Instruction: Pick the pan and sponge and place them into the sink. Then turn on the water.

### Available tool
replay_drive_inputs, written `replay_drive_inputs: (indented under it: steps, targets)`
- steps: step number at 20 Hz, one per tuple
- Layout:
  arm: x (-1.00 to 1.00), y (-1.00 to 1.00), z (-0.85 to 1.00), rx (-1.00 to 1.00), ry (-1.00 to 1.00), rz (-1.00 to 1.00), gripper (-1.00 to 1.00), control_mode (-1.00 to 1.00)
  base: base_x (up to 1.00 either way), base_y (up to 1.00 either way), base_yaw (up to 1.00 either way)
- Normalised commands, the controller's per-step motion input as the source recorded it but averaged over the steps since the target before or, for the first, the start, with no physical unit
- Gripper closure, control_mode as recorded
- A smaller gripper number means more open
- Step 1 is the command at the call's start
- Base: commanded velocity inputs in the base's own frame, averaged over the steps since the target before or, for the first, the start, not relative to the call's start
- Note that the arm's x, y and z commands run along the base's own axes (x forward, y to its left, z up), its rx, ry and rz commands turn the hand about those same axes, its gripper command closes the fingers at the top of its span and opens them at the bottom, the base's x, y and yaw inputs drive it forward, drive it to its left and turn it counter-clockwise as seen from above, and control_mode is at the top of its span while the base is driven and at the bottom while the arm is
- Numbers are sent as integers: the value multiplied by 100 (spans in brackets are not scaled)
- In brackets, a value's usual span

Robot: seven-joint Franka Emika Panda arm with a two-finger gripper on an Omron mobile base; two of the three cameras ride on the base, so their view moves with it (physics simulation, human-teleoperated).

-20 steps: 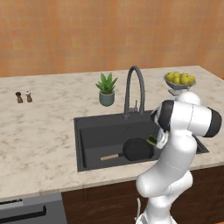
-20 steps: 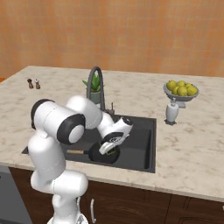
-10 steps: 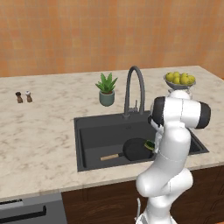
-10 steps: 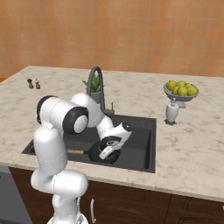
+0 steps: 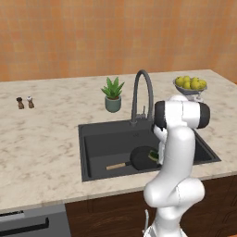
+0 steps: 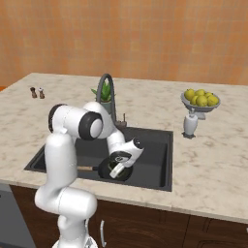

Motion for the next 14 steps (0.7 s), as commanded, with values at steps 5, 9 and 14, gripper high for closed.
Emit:
replay_drive_inputs:
  steps: [5,9,14]
  targets:
    - [10,-2,-35,4,-18,1,100,-100,0,0,0]
    - [13,0,-23,1,-16,0,100,-100,0,0,0]
    - [26,0,-9,0,-13,0,100,-100,0,0,0]
